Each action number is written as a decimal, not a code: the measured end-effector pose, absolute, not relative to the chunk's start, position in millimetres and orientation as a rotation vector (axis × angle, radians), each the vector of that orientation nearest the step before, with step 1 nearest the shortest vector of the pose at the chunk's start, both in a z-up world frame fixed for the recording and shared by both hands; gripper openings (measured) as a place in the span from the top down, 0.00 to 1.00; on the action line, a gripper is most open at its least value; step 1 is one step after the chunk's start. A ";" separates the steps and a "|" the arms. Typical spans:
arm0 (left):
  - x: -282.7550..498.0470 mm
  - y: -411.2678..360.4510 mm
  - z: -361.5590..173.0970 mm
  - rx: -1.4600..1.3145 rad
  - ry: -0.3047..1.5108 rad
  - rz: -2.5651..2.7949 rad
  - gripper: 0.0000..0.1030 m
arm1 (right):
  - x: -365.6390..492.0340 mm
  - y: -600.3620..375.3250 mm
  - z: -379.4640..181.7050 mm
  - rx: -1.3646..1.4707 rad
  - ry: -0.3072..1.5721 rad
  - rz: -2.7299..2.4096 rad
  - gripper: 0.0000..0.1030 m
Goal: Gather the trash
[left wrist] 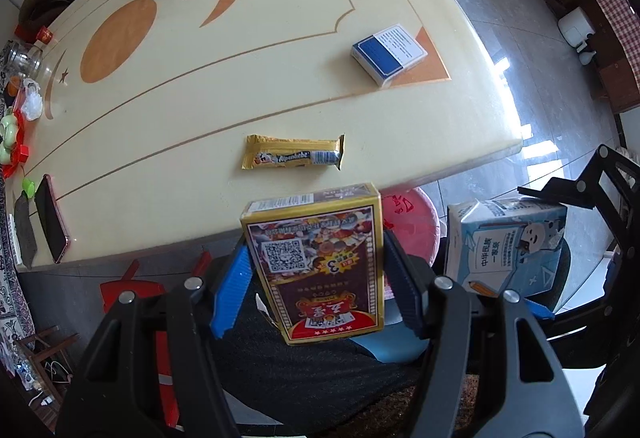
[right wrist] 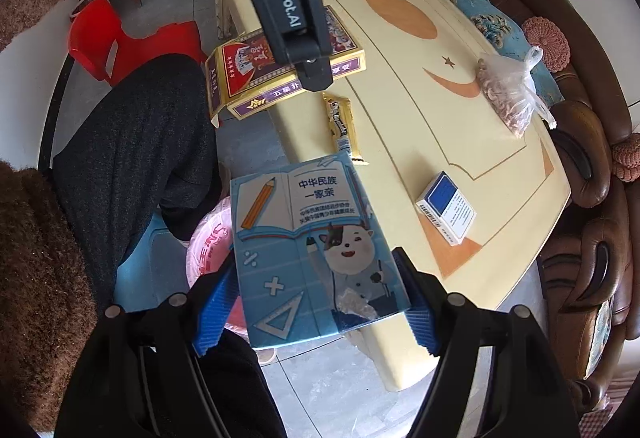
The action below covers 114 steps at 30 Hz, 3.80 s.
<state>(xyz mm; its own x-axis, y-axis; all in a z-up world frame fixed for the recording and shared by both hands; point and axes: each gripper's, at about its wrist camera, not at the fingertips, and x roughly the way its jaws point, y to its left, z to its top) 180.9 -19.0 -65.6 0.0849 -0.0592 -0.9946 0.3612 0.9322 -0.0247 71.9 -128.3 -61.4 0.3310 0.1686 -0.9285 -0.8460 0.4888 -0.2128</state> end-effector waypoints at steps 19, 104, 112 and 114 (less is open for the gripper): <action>104.0 -36.8 -152.1 0.320 1.385 -0.491 0.39 | 34.1 -143.9 -138.0 -0.665 1.043 0.593 0.31; 66.7 -29.3 -223.2 0.504 1.402 -0.558 0.22 | 63.0 -176.7 -235.6 -0.138 1.225 0.510 0.17; 89.3 -14.2 -83.8 0.722 1.172 -0.614 0.15 | 76.7 -179.4 -85.8 -0.202 1.044 0.616 0.07; 101.6 -11.4 -53.5 0.715 1.155 -0.639 0.14 | 82.2 -179.8 -55.1 -0.224 1.014 0.647 0.07</action>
<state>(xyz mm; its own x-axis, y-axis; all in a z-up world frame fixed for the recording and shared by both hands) 101.6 -11.4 -53.5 0.2809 -0.0835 -0.9561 0.7655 0.6203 0.1707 82.2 -179.8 -55.1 0.3629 0.3969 -0.8431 -0.5973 0.7935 0.1165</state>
